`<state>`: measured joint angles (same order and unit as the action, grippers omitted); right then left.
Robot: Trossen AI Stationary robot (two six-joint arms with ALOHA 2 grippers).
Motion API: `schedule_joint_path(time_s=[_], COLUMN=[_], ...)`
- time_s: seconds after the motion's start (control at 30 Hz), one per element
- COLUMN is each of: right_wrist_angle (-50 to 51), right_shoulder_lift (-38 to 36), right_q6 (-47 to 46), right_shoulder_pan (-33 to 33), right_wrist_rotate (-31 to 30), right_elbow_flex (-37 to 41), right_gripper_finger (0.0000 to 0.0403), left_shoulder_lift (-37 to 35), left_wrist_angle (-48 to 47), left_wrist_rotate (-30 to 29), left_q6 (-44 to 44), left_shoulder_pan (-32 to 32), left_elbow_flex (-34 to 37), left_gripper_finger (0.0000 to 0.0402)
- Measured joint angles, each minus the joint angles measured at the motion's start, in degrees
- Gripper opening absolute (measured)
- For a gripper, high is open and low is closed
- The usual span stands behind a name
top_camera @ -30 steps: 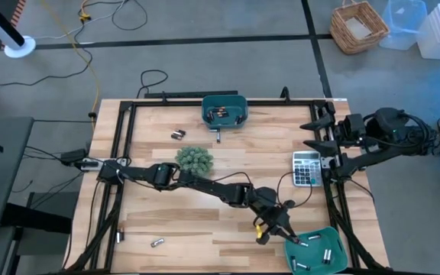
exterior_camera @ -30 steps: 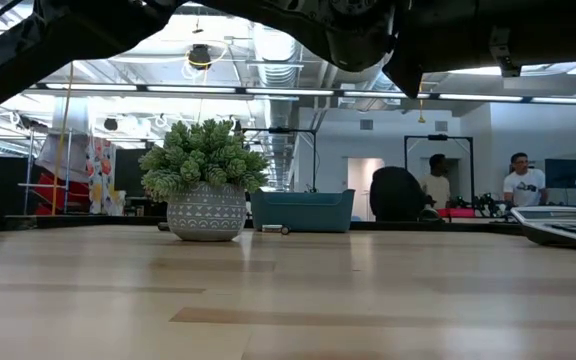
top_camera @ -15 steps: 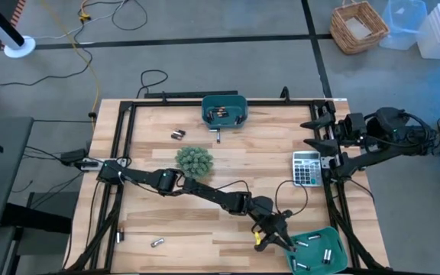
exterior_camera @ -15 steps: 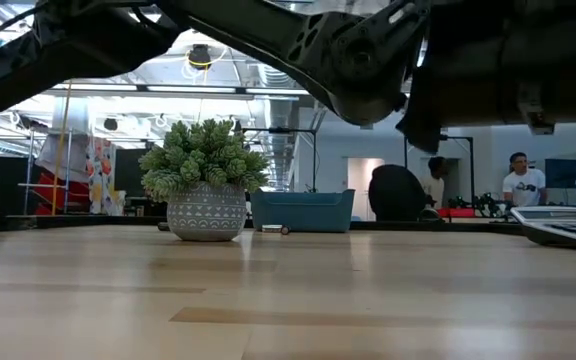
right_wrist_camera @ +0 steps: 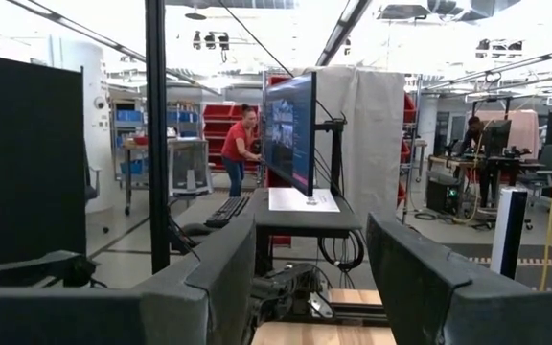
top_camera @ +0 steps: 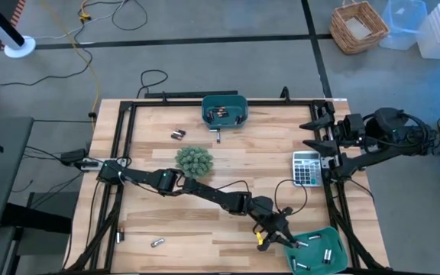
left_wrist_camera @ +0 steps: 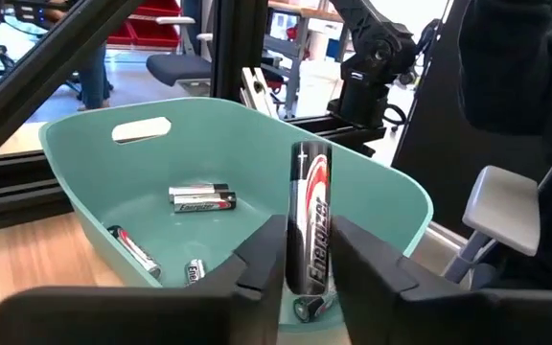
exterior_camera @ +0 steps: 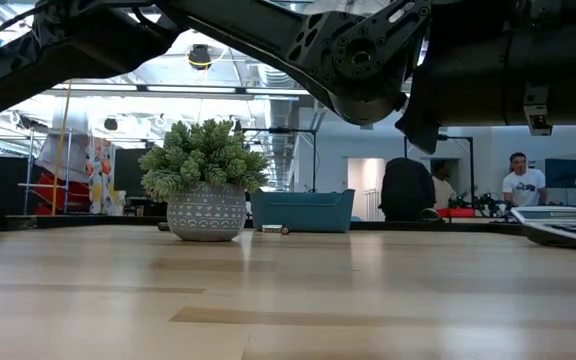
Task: Sort batteries
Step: Put the silver battery into the green bin
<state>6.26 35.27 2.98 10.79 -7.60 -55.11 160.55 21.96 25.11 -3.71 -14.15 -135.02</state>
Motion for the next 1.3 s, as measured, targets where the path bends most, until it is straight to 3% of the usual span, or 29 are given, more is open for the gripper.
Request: schedule_joint_path(time_s=[0.27,0.43,0.7,0.83,0.97,1.1,1.2,1.3], right_wrist_angle=[0.5,1.7,4.5,4.3,4.1,4.3,4.0,4.1], right_shoulder_lift=[0.0,0.0,0.0,0.7,1.0,1.6,2.9,4.2], right_q6=[0.0,-0.5,-1.5,-1.5,-1.5,-2.4,-3.0,-3.0], right_shoulder_pan=[0.0,0.0,0.1,0.1,0.1,0.1,0.1,0.1], right_wrist_rotate=[0.0,0.0,0.0,0.0,0.0,0.0,0.0,0.0], right_elbow_flex=[0.0,0.0,0.0,0.8,2.1,3.2,3.6,3.9], right_gripper_finger=[0.0215,0.0215,0.0215,0.0215,0.0215,0.0215,0.0215,0.0215], left_shoulder_lift=[-0.3,-6.0,-15.3,-18.6,-20.2,-19.9,-20.1,-20.1], left_wrist_angle=[-0.5,-10.3,-31.3,-39.9,-46.8,-50.2,-49.7,-49.3], left_wrist_rotate=[-0.8,0.1,-8.2,-16.6,-19.6,-25.1,-26.8,-32.7], left_q6=[2.2,8.5,18.0,20.0,20.1,19.3,18.0,17.6], left_shoulder_pan=[0.1,1.2,1.2,0.0,-1.4,-3.0,-3.6,-4.4], left_elbow_flex=[0.0,0.1,0.4,0.4,0.3,0.4,0.4,0.3], left_gripper_finger=[0.0183,0.0196,0.0148,0.0104,0.0052,0.0007,0.0003,0.0001])
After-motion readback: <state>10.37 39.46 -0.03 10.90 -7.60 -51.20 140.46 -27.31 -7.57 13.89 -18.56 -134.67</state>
